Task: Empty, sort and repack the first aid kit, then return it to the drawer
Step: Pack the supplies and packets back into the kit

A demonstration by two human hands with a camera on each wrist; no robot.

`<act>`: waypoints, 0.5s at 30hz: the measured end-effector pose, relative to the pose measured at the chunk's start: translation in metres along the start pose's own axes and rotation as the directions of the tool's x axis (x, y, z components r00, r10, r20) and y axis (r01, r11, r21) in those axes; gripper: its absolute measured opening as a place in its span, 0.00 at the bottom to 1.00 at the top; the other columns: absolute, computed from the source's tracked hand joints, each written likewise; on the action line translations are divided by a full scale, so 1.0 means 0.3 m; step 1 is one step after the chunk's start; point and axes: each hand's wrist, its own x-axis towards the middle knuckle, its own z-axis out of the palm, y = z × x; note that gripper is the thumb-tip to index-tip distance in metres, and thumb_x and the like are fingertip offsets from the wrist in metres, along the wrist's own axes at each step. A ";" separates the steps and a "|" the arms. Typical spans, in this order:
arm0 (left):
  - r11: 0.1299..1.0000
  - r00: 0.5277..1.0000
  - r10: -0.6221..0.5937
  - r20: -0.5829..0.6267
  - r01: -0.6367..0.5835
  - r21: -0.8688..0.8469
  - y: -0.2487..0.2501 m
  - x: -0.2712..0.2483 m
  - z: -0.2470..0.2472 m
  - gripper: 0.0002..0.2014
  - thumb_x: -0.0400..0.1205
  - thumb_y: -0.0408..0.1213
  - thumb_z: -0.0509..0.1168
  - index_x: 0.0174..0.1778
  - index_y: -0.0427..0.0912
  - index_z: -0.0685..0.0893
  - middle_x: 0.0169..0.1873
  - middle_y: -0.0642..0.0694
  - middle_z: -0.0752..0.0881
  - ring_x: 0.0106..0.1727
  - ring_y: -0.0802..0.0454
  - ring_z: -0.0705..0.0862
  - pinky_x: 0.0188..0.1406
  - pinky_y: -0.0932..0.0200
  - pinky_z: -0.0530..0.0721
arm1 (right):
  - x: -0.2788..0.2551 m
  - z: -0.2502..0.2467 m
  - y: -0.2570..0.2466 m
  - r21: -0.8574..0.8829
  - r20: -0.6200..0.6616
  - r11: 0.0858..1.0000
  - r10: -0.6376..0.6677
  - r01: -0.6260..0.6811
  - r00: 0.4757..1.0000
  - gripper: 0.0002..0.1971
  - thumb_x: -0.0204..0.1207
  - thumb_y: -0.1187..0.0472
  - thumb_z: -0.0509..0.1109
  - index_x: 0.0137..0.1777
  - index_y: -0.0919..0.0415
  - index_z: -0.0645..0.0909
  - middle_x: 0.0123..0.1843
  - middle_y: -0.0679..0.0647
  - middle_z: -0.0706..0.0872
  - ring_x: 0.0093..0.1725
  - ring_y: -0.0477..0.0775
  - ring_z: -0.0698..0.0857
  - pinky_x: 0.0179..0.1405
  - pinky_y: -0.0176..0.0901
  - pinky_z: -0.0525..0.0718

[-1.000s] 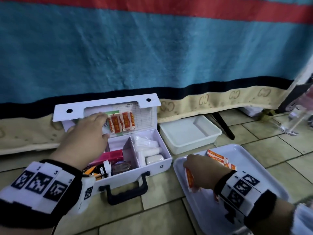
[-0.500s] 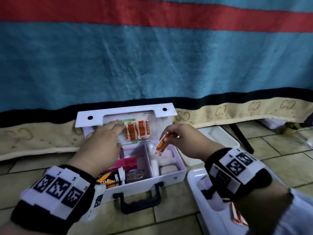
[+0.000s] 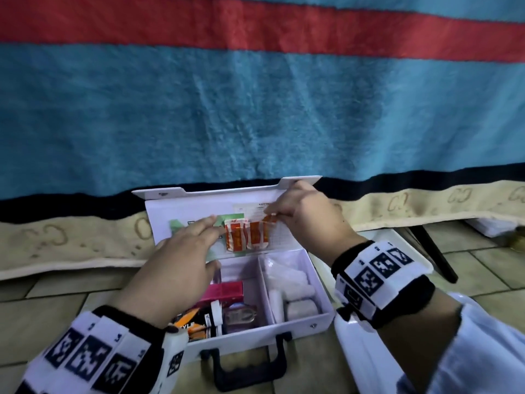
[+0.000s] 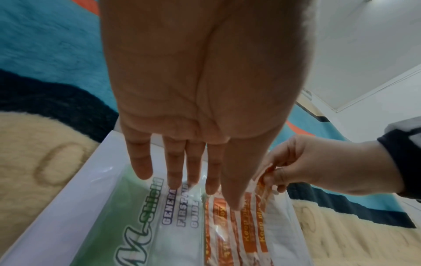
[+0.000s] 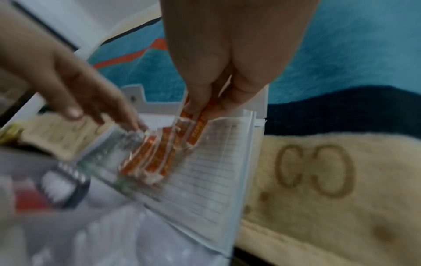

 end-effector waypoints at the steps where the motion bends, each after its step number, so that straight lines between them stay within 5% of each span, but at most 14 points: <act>1: 1.000 1.000 0.002 -0.003 -0.002 -0.002 -0.001 -0.001 0.002 0.28 0.83 0.45 0.61 0.79 0.58 0.60 0.82 0.62 0.49 0.81 0.55 0.57 0.78 0.49 0.64 | 0.005 -0.008 -0.007 -0.110 0.053 0.993 -0.044 0.050 0.998 0.16 0.56 0.73 0.81 0.41 0.53 0.91 0.35 0.47 0.90 0.41 0.56 0.86 0.38 0.31 0.77; 4: 1.000 1.000 0.004 -0.015 -0.004 -0.001 -0.001 -0.007 0.007 0.29 0.83 0.45 0.60 0.80 0.59 0.58 0.82 0.63 0.47 0.81 0.56 0.56 0.78 0.52 0.64 | 0.022 -0.039 -0.035 -0.315 0.268 0.943 -0.022 0.110 0.963 0.22 0.68 0.73 0.69 0.54 0.47 0.87 0.49 0.43 0.87 0.58 0.48 0.78 0.35 0.29 0.61; 6: 1.000 1.000 0.008 -0.022 -0.008 -0.003 0.001 -0.009 0.009 0.29 0.83 0.45 0.60 0.80 0.60 0.58 0.82 0.63 0.47 0.81 0.57 0.56 0.78 0.52 0.63 | 0.032 -0.052 -0.032 -0.309 0.402 0.943 0.015 0.121 0.916 0.25 0.72 0.74 0.59 0.62 0.50 0.82 0.58 0.46 0.83 0.67 0.47 0.71 0.38 0.30 0.65; 9: 1.000 1.000 0.005 -0.029 -0.004 0.003 0.004 -0.006 0.012 0.29 0.83 0.45 0.61 0.79 0.59 0.59 0.82 0.62 0.48 0.81 0.57 0.56 0.77 0.52 0.64 | 0.068 -0.069 -0.049 -0.294 0.399 0.953 0.051 0.075 0.915 0.20 0.71 0.72 0.62 0.56 0.52 0.85 0.56 0.52 0.84 0.61 0.55 0.80 0.54 0.43 0.81; 12: 1.000 1.000 0.000 -0.027 0.000 0.007 0.006 -0.003 0.014 0.29 0.83 0.46 0.61 0.79 0.59 0.59 0.82 0.61 0.48 0.81 0.56 0.57 0.78 0.51 0.64 | 0.099 -0.081 -0.069 -0.287 0.401 0.958 0.119 0.002 0.908 0.13 0.69 0.69 0.64 0.47 0.55 0.86 0.47 0.56 0.86 0.48 0.62 0.85 0.45 0.52 0.86; 15: 1.000 1.000 -0.004 -0.027 0.003 -0.010 0.001 -0.005 0.013 0.29 0.83 0.46 0.61 0.79 0.60 0.59 0.82 0.61 0.48 0.81 0.56 0.56 0.79 0.51 0.62 | 0.103 -0.070 -0.082 -0.325 0.501 0.945 0.130 0.047 0.856 0.18 0.67 0.74 0.63 0.51 0.57 0.86 0.49 0.57 0.87 0.49 0.62 0.86 0.47 0.53 0.87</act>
